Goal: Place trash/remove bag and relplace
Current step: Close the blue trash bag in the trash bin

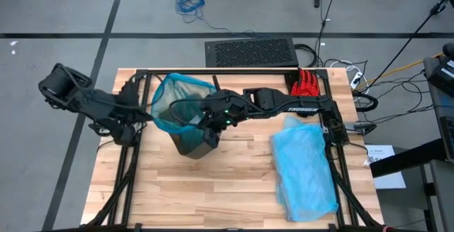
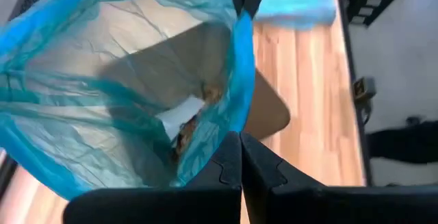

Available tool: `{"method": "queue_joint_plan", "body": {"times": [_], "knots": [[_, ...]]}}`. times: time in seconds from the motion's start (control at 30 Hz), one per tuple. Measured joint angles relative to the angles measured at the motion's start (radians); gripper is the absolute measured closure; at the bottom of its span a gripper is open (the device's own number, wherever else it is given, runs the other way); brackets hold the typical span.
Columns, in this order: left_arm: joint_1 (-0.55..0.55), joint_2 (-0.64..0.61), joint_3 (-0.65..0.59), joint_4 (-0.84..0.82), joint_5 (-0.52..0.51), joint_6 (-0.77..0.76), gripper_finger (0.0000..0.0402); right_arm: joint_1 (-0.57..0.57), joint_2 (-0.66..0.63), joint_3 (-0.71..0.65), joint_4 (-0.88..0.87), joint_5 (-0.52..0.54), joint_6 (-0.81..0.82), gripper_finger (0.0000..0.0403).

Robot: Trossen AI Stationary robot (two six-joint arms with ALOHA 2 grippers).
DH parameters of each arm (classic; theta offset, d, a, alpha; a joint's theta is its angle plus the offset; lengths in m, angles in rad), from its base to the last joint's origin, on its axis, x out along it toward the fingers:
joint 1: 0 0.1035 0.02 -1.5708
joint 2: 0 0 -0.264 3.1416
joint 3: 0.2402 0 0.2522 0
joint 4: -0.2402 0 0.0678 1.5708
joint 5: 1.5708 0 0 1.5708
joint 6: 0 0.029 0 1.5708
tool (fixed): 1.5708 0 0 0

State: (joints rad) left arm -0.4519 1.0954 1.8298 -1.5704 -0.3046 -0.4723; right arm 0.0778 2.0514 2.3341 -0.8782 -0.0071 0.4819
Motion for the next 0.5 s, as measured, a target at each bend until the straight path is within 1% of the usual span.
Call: {"method": "queue_joint_plan", "body": {"times": [0.07,0.13,0.2,0.23,0.27,0.3,0.33,0.4,0.5], "knots": [[0.001,0.000,0.007,0.000,0.022,-0.074,0.0401,0.000,0.000,0.000,0.002,0.000,-0.001,0.0403],[0.000,0.000,0.006,-0.001,0.087,-0.214,0.0401,0.000,0.000,0.000,0.007,0.000,-0.010,0.0403],[0.000,0.000,0.003,-0.001,0.175,-0.360,0.0401,0.000,0.000,0.000,0.007,0.000,-0.022,0.0403],[0.000,-0.001,0.002,-0.002,0.220,-0.407,0.0401,0.000,0.000,0.000,0.007,0.000,-0.032,0.0403],[0.000,-0.002,0.002,-0.001,0.243,-0.429,0.0401,0.000,0.000,0.000,0.007,0.000,-0.043,0.0403],[0.000,-0.002,0.002,-0.001,0.244,-0.452,0.0401,-0.002,0.000,0.000,0.007,0.000,-0.052,0.0403],[0.000,0.003,0.002,-0.001,0.219,-0.490,0.0401,-0.004,0.000,0.000,0.008,-0.001,-0.055,0.0403],[0.000,0.025,-0.005,0.000,0.116,-0.580,0.0401,-0.011,0.000,0.000,0.018,-0.001,-0.053,0.0403],[-0.020,0.000,-0.039,0.001,-0.023,-0.757,0.0401,-0.021,-0.004,0.000,0.025,0.001,-0.085,0.0403]]}}
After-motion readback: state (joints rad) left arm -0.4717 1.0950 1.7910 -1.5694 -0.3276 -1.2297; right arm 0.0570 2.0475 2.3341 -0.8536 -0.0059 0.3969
